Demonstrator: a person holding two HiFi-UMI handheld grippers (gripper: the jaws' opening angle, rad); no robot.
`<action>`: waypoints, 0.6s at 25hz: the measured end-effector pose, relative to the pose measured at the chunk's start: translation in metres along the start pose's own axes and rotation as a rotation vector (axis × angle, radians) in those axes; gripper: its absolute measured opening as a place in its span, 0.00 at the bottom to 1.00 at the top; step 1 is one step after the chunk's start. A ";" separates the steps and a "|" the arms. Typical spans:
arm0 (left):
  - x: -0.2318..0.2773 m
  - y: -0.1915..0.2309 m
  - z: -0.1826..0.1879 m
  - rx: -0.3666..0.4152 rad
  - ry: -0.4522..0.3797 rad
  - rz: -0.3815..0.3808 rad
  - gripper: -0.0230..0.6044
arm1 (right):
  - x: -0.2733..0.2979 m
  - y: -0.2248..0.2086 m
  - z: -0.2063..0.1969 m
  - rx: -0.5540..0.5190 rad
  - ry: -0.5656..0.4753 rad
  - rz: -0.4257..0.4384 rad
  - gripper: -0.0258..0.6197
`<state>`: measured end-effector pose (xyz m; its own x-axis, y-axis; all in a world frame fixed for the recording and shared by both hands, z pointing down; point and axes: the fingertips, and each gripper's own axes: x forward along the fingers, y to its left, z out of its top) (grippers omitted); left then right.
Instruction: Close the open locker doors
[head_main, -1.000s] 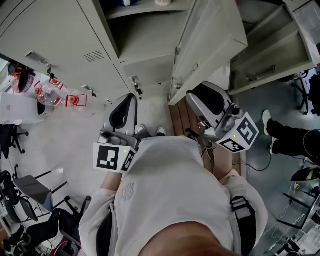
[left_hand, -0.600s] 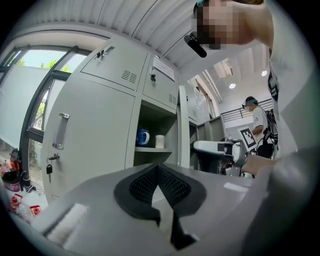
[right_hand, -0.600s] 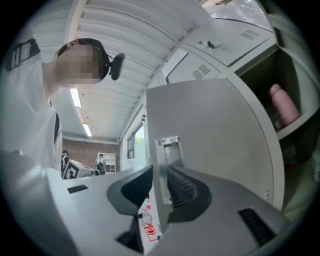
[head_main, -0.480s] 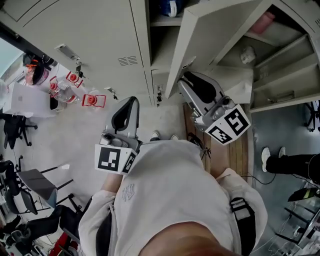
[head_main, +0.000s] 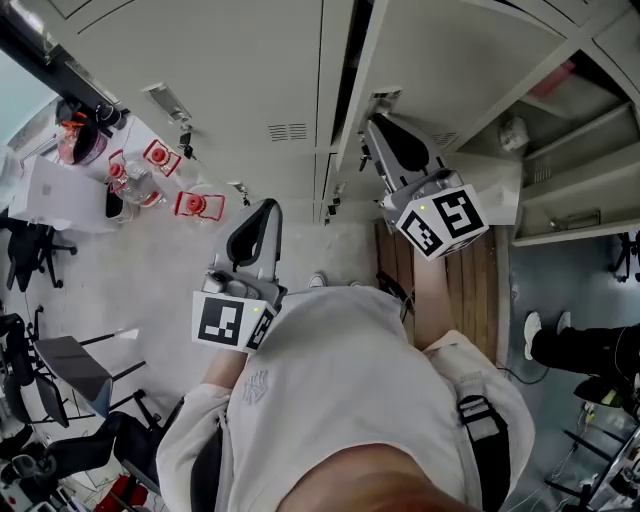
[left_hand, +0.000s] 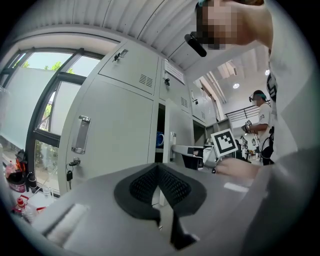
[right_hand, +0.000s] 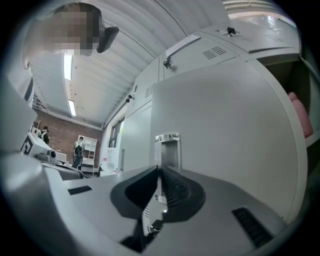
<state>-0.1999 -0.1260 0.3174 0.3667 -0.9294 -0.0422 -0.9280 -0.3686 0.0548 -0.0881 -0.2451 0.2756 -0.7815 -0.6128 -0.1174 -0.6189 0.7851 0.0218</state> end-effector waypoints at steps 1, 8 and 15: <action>0.000 0.003 0.000 -0.001 0.000 0.001 0.04 | 0.005 -0.003 -0.001 -0.001 0.002 -0.008 0.08; 0.005 0.014 0.000 -0.007 -0.002 0.011 0.04 | 0.035 -0.019 -0.004 -0.027 0.023 -0.046 0.08; 0.008 0.019 0.000 -0.013 0.004 0.029 0.04 | 0.049 -0.029 -0.004 -0.021 0.040 -0.064 0.08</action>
<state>-0.2141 -0.1405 0.3180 0.3399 -0.9398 -0.0360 -0.9373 -0.3417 0.0689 -0.1083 -0.2983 0.2733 -0.7422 -0.6654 -0.0799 -0.6692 0.7422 0.0360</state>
